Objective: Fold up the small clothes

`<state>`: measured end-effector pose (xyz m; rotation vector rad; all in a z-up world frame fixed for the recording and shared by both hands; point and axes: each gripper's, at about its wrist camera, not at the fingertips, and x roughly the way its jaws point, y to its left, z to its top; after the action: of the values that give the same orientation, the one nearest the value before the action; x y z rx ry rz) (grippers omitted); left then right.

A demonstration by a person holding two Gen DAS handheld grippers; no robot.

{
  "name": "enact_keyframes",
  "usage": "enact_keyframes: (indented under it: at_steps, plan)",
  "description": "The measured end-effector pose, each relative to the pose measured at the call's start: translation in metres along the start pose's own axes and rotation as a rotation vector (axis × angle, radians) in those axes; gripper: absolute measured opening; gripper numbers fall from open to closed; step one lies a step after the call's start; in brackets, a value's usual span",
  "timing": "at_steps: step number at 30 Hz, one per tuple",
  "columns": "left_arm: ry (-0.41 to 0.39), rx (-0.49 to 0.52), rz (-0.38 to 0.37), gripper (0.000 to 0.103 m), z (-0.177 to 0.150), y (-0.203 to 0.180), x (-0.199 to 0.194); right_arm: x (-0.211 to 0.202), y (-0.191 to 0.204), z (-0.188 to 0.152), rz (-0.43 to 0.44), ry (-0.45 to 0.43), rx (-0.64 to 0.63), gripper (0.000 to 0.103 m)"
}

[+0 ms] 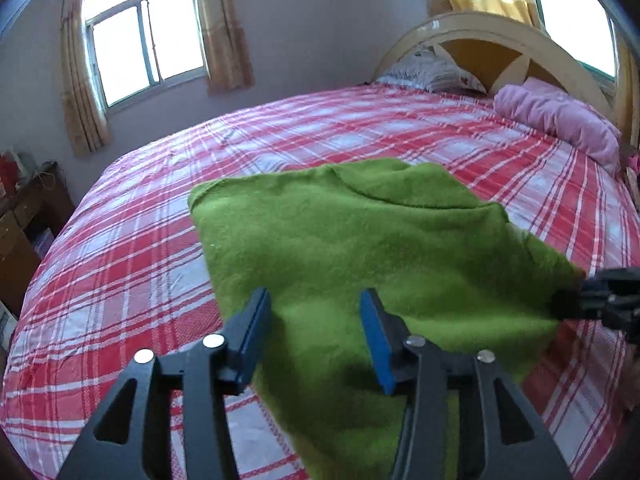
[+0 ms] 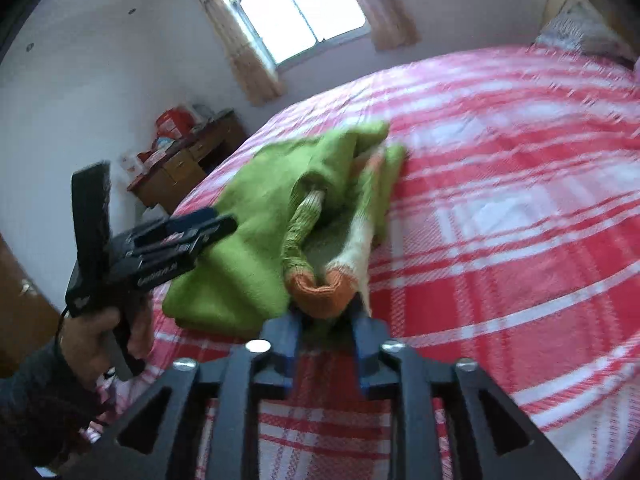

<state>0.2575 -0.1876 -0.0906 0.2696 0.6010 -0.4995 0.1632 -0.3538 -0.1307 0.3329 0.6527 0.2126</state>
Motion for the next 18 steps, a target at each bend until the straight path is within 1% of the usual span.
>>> enact_keyframes:
  at_steps: [1,2,3,4,5,6,7,10,12,13,15,18]
  plan:
    - [-0.008,-0.014,-0.003,0.069,-0.002,0.003,-0.003,-0.008,0.002,0.001,-0.040,-0.035,0.000,0.061]
    - [-0.013,-0.044,-0.007,0.085,-0.005,0.008,-0.007,-0.019,0.004,0.002,-0.072,-0.087,0.000,0.069]
    - [-0.011,-0.065,-0.015,0.090,-0.010,0.011,-0.007,-0.029,0.008,0.005,-0.089,-0.140,-0.009,0.069]
    - [0.004,-0.087,-0.034,0.090,-0.015,0.015,-0.005,-0.034,0.012,0.009,-0.103,-0.161,-0.021,0.069]
    - [0.030,-0.106,-0.045,0.090,-0.020,0.017,-0.001,-0.035,0.020,0.017,-0.110,-0.171,-0.047,0.069]
    - [0.055,-0.143,-0.066,0.090,-0.021,0.023,0.004,-0.034,0.027,0.024,-0.099,-0.169,-0.070,0.069]
    - [0.056,-0.164,-0.077,0.090,-0.021,0.026,0.004,-0.030,0.036,0.032,-0.087,-0.157,-0.104,0.069]
    - [0.073,-0.185,-0.088,0.092,-0.023,0.027,0.007,-0.002,0.067,0.057,-0.037,-0.089,-0.218,0.068]
    - [0.088,-0.196,-0.095,0.096,-0.024,0.028,0.011,0.026,0.077,0.073,-0.030,-0.030,-0.235,0.063]
    - [0.095,-0.210,-0.095,0.098,-0.025,0.030,0.011,0.040,0.076,0.079,-0.039,-0.006,-0.227,0.063]
    - [0.106,-0.245,-0.117,0.099,-0.029,0.036,0.012,0.074,0.061,0.089,-0.065,0.095,-0.177,0.063]
    - [0.122,-0.284,-0.149,0.103,-0.034,0.041,0.014,0.118,0.024,0.089,-0.157,0.260,-0.130,0.061]
